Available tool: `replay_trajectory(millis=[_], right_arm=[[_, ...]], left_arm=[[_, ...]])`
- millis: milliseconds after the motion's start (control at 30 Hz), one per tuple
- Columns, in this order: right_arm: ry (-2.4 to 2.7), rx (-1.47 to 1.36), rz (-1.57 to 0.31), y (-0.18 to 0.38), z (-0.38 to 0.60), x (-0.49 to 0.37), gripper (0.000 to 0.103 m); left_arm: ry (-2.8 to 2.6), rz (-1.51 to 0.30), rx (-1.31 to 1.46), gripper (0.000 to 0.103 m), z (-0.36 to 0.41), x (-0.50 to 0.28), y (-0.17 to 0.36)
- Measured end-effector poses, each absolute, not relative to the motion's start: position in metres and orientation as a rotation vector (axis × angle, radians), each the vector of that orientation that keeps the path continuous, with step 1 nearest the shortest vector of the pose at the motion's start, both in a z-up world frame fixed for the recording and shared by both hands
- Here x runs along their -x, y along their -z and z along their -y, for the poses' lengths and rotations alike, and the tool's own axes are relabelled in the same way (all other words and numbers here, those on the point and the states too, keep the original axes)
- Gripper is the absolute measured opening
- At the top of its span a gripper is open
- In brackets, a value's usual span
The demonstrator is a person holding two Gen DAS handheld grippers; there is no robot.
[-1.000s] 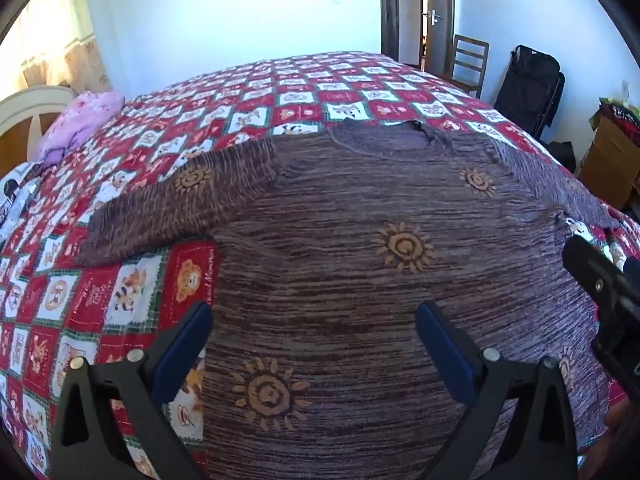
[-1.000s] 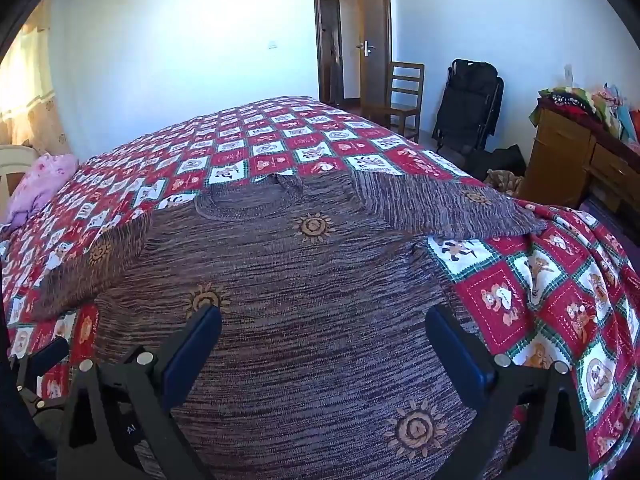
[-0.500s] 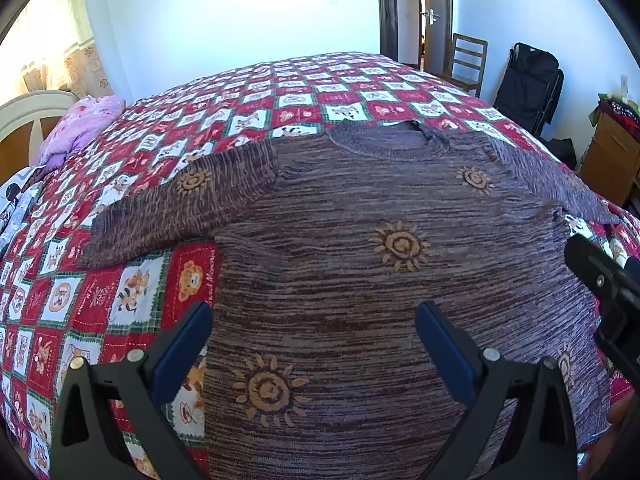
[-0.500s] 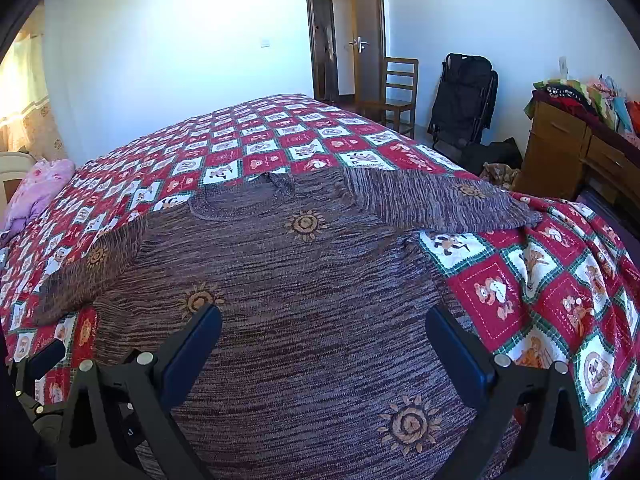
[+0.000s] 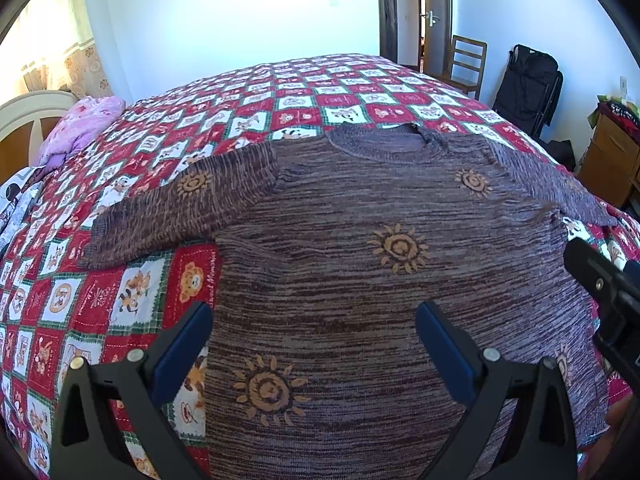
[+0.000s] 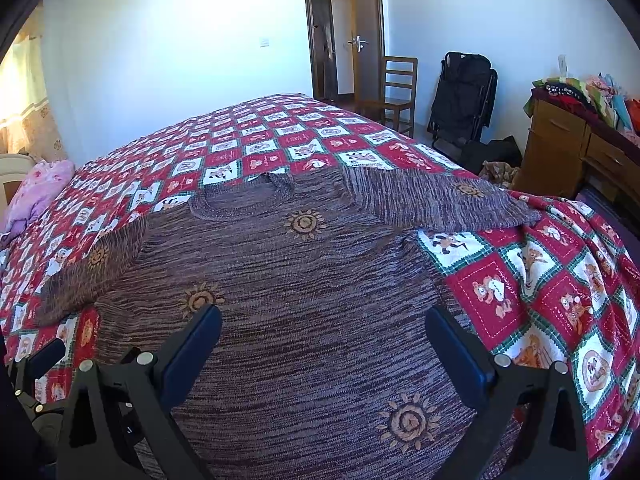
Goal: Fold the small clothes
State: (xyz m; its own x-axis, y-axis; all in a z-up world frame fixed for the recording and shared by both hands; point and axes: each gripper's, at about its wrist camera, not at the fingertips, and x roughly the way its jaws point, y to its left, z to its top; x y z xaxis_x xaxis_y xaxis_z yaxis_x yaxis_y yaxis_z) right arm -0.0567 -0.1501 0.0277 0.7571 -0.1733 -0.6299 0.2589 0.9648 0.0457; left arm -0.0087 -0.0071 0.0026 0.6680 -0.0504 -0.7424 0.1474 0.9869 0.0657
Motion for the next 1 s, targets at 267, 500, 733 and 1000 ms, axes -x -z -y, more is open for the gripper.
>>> replay_trajectory(millis=[267,500,733,1000], right_arm=[[0.238,-0.140,-0.677,-0.0281,0.1511,0.0574,0.102],[0.238,-0.139,-0.674,-0.0277,0.1502,0.0571,0.102],[0.237,-0.142,-0.678,-0.0272,0.1502,0.0574,0.102],[0.234,-0.139,-0.678,-0.0255,0.1498,0.0585,0.102]], left_arm=[[0.112,-0.832,-0.122,0.103,0.0064,0.0088,-0.0031],[0.109,-0.831,-0.120,0.103,0.0050,0.0088,-0.0044],[0.110,-0.833,-0.119,0.103,0.0038,0.0090,-0.0049],[0.105,-0.847,-0.112,0.103,0.0024,0.0088,0.0001]])
